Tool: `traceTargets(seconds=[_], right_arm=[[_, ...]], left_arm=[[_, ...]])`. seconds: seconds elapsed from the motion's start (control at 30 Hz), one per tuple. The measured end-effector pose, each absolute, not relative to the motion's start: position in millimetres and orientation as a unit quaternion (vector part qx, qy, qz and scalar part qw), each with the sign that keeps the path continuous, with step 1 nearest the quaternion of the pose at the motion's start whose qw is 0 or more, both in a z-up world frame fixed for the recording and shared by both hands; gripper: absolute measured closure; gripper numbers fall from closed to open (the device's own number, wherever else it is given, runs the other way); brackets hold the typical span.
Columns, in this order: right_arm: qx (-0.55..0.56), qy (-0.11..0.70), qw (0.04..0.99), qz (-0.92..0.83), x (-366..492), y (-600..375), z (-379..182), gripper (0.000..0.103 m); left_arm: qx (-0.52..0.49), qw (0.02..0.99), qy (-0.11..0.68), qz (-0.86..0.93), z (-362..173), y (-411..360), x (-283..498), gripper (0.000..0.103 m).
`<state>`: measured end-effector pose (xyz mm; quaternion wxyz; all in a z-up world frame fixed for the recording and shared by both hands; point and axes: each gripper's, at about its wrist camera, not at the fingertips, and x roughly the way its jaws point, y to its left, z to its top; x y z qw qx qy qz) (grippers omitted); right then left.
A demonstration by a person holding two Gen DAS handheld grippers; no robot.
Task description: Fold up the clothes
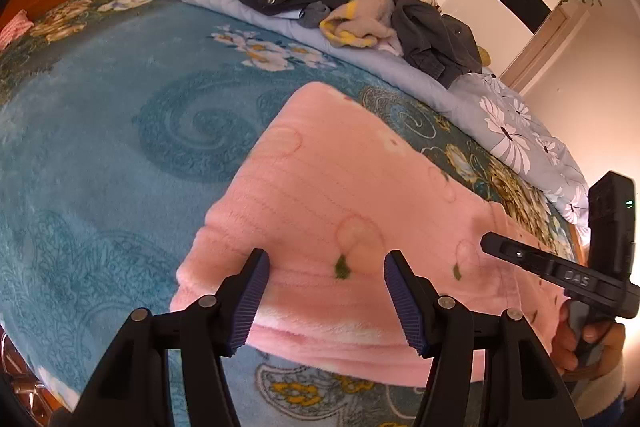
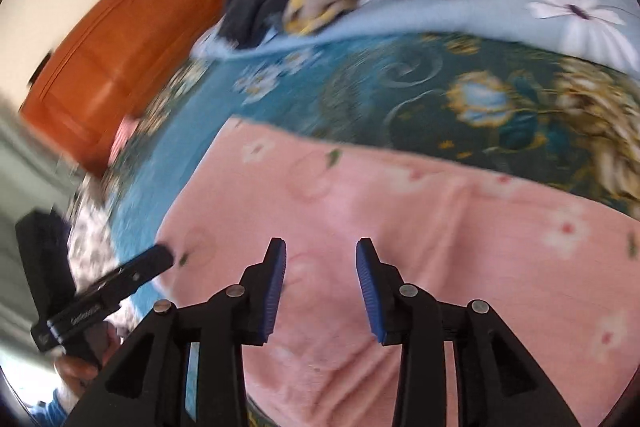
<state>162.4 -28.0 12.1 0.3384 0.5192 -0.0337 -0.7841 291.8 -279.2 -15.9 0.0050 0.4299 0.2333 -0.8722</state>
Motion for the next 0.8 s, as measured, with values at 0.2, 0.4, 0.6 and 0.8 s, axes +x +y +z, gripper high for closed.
traceTargets(seconds=[0.2, 0.4, 0.6, 0.8], right_arm=[[0.536, -0.051, 0.316, -0.781, 164, -11, -19, 0.066], [0.516, -0.023, 0.308, -0.799, 181, -18, -3, 0.065], [0.487, 0.020, 0.341, -0.804, 223, -22, 10, 0.065], [0.502, 0.000, 0.327, -0.801, 236, -9, -18, 0.065]], left_arm=[[0.452, 0.007, 0.213, -0.866, -31, -272, 290, 0.039], [0.439, -0.008, 0.166, -0.883, -11, -245, 294, 0.039], [0.457, -0.009, 0.161, -0.875, -27, -238, 296, 0.039], [0.463, -0.020, 0.167, -0.870, -36, -242, 302, 0.039]])
